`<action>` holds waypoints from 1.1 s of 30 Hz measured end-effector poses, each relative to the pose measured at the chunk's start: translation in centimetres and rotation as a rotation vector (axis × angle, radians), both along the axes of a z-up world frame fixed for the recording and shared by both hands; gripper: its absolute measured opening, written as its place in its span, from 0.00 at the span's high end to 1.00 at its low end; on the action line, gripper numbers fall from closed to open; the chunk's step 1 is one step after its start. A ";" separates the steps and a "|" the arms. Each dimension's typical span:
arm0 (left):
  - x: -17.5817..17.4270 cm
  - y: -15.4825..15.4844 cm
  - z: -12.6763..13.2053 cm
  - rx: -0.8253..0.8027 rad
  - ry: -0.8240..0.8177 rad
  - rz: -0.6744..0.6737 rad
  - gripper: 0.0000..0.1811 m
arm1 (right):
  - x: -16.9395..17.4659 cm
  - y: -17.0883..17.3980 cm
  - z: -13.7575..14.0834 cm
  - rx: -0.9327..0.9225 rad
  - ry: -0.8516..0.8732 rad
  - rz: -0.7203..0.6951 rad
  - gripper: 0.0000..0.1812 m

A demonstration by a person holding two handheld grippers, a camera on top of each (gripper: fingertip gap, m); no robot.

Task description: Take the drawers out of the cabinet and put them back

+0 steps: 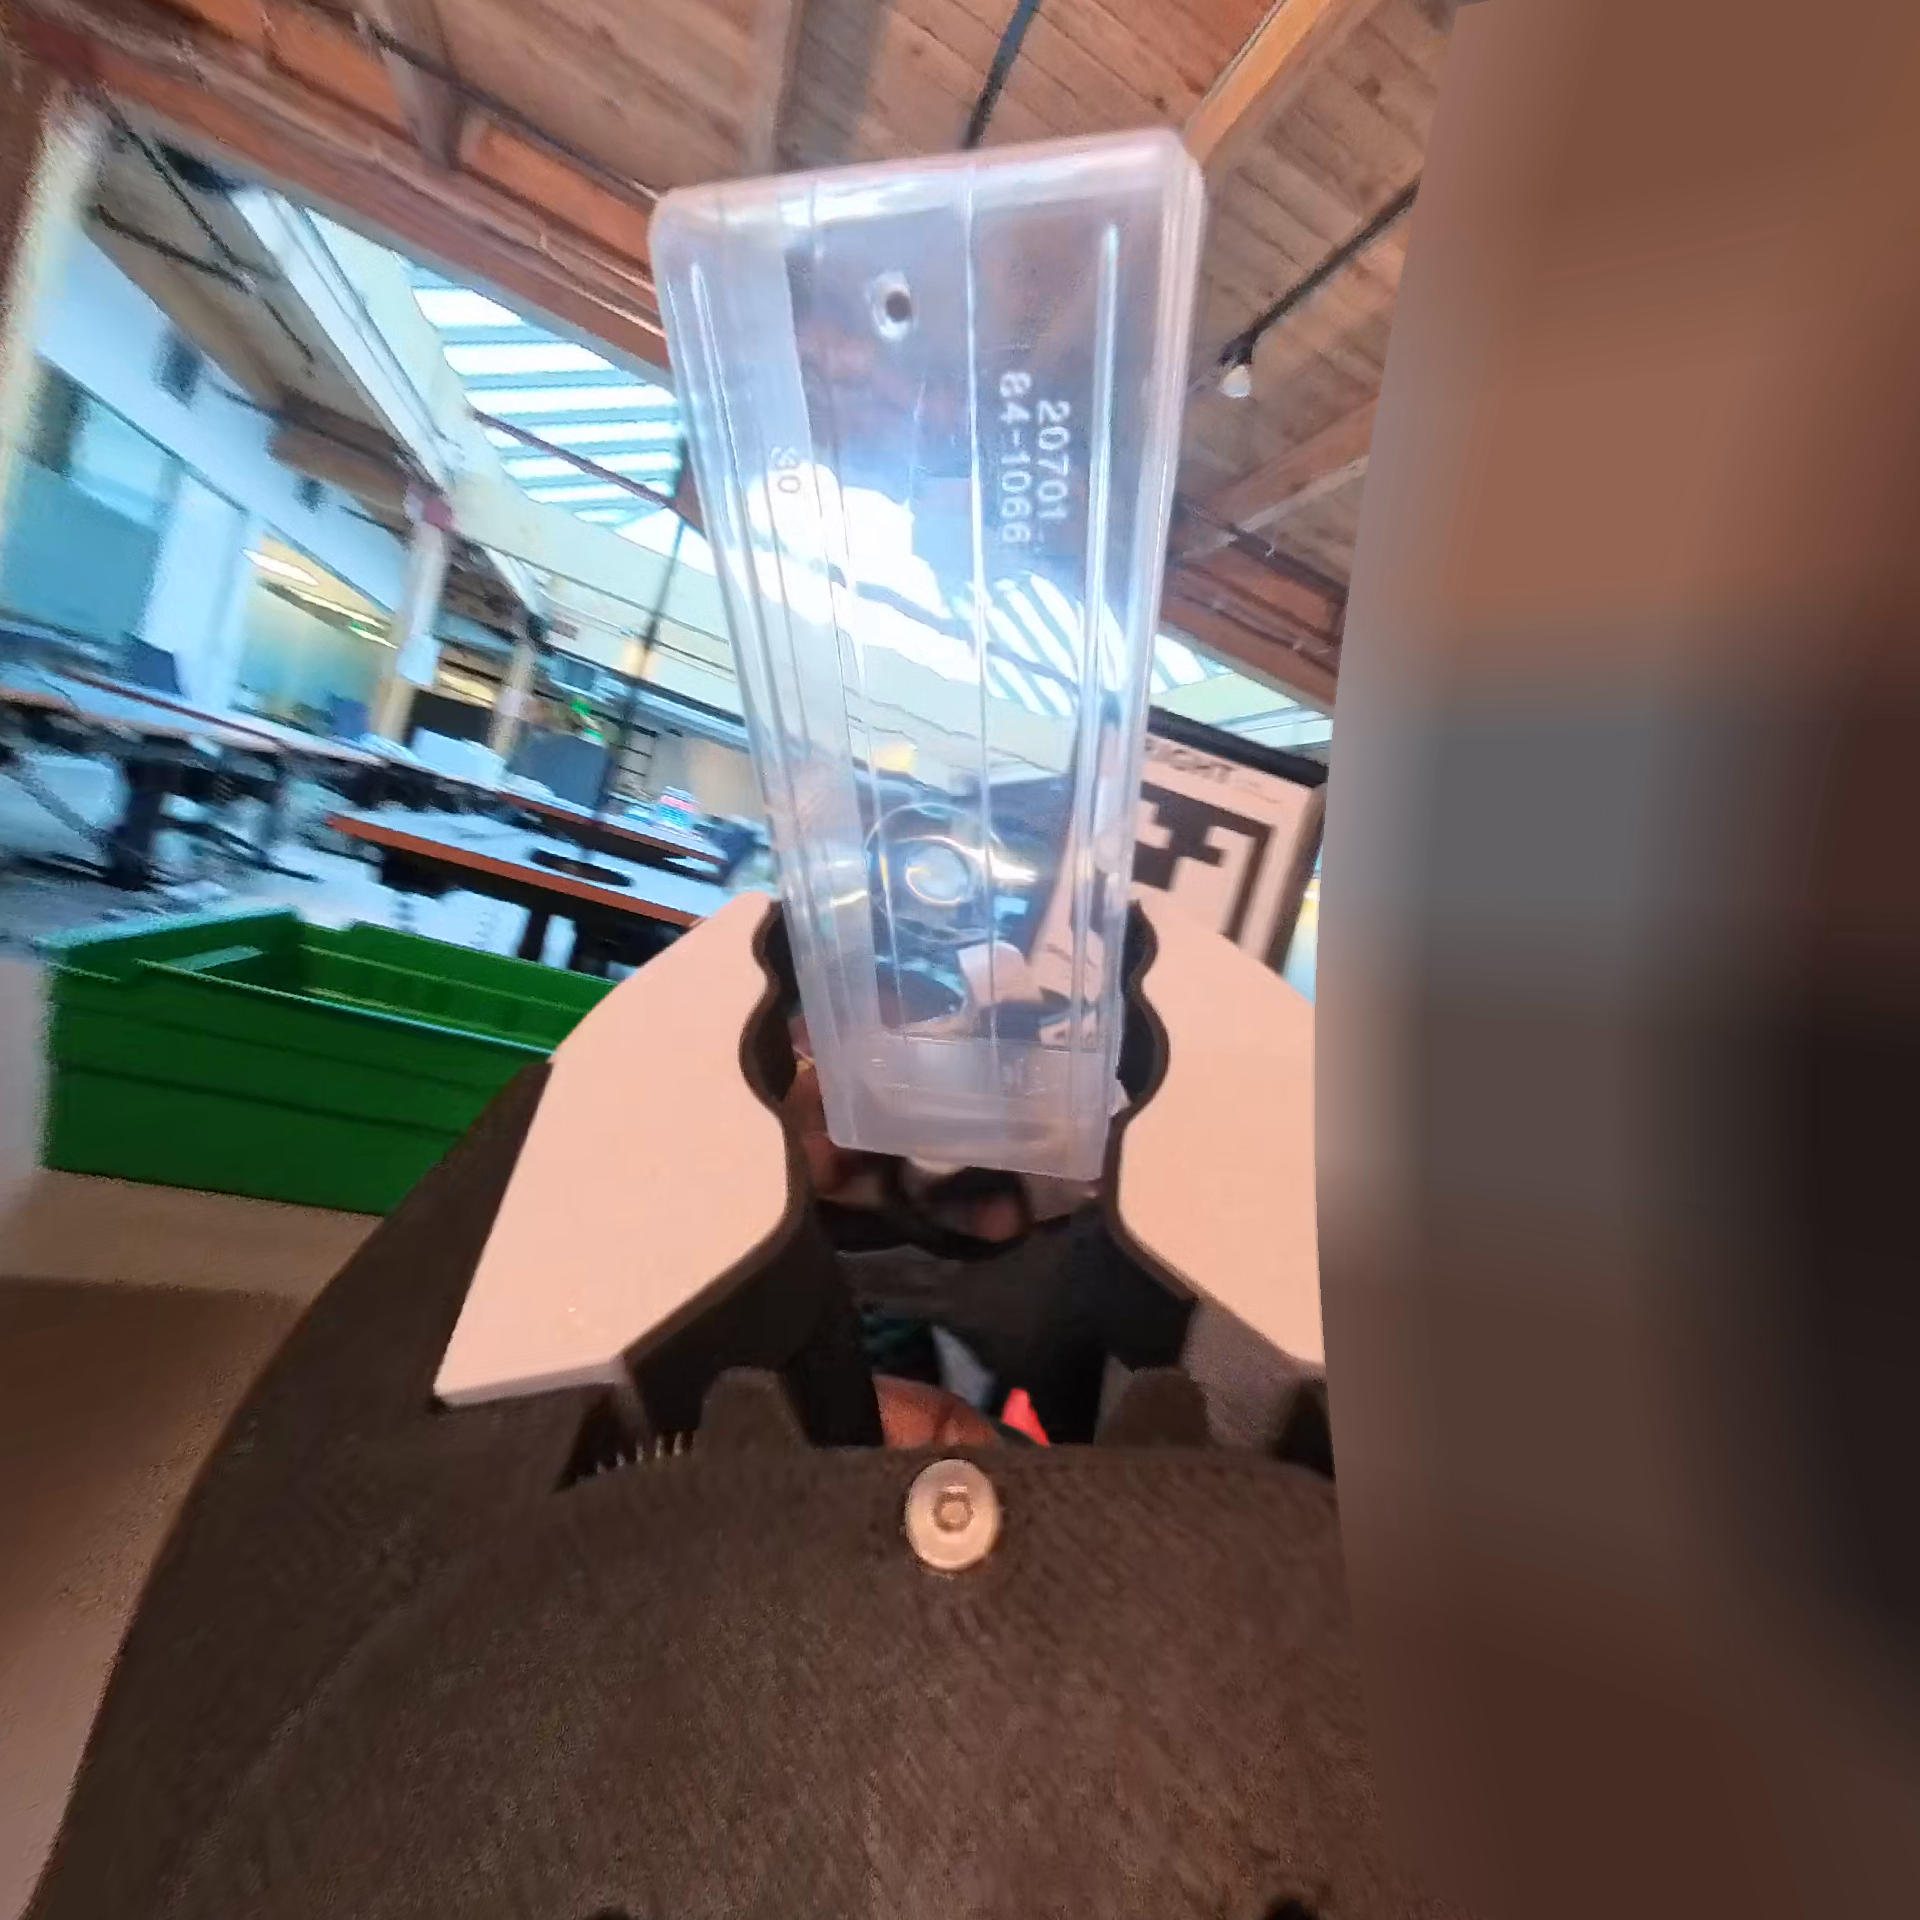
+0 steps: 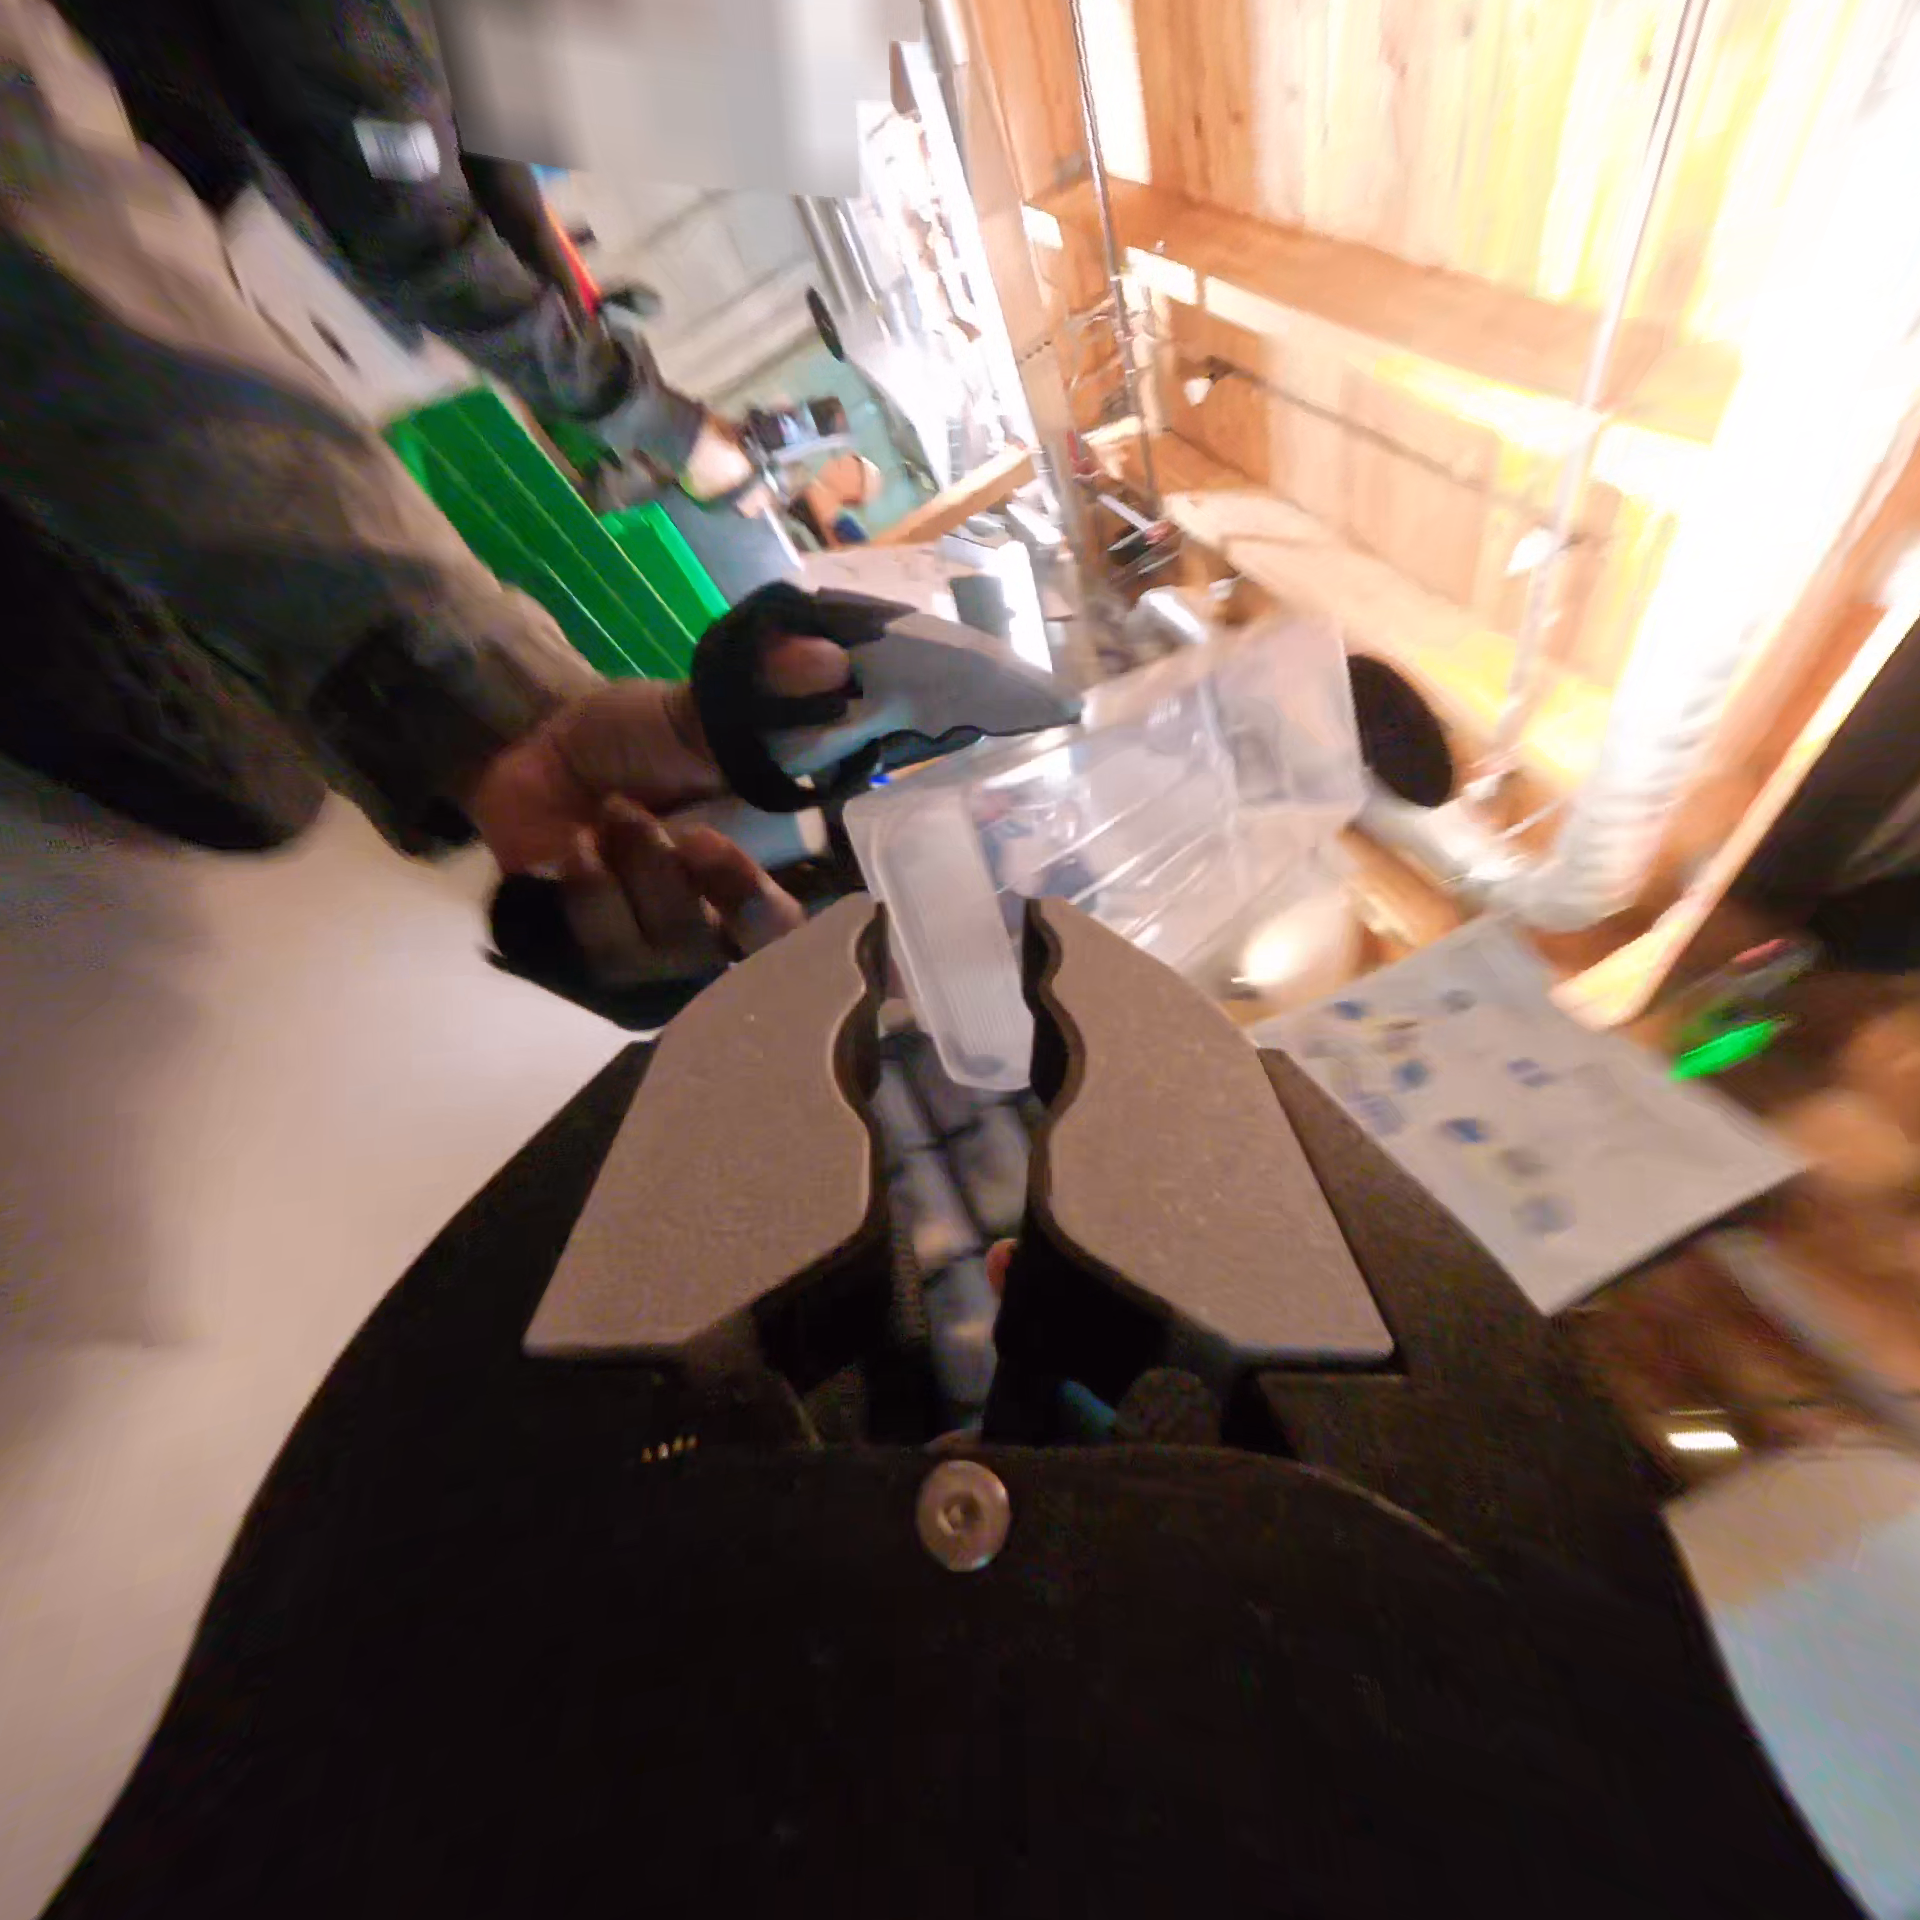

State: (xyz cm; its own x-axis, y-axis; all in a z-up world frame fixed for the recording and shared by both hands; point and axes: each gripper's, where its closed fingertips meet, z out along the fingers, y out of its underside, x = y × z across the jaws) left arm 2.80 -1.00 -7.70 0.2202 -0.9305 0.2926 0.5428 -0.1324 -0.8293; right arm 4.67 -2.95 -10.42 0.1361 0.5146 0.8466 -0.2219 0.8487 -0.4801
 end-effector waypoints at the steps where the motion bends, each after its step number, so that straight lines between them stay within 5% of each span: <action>1: -0.6 0.3 -0.1 0.030 0.025 0.066 0.66 | 0.3 0.2 0.1 -0.130 -0.036 0.058 0.84; 6: -1.5 1.4 -2.8 0.145 0.343 0.300 0.67 | 1.0 4.6 2.6 -0.949 -0.152 0.273 0.63; 8: -0.7 1.1 -3.4 0.166 0.389 0.298 0.67 | 0.2 4.4 2.2 -1.060 -0.241 0.310 0.56; 11: 0.7 1.0 -4.7 0.183 0.479 0.288 0.66 | -1.7 2.4 0.3 -0.968 -0.370 0.268 0.51; 16: 1.5 0.7 -5.9 0.204 0.557 0.267 0.67 | -2.6 1.1 0.0 -0.887 -0.358 0.248 0.68; 22: 1.2 0.9 -6.7 0.237 0.537 0.282 0.65 | 0.1 2.3 -0.1 -0.728 -0.378 0.129 0.70; 27: -2.5 3.6 -6.8 0.238 0.480 0.522 0.68 | 8.8 10.7 0.9 -0.393 -0.593 -0.264 0.69; 31: -4.3 4.7 -6.5 0.240 0.445 0.629 0.68 | 19.4 21.8 -0.7 -0.087 -0.951 -0.750 0.69; 33: -4.2 4.5 -6.5 0.247 0.440 0.611 0.68 | 23.2 24.2 -3.0 -0.083 -1.141 -0.825 0.69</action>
State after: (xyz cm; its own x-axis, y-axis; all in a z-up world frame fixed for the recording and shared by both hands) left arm -1.44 3.53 -14.22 0.7607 -0.6339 -0.1397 0.0749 0.2995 -0.9512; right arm 27.83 21.30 -13.43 -0.3116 0.6778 0.6660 0.8573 0.5028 -0.1107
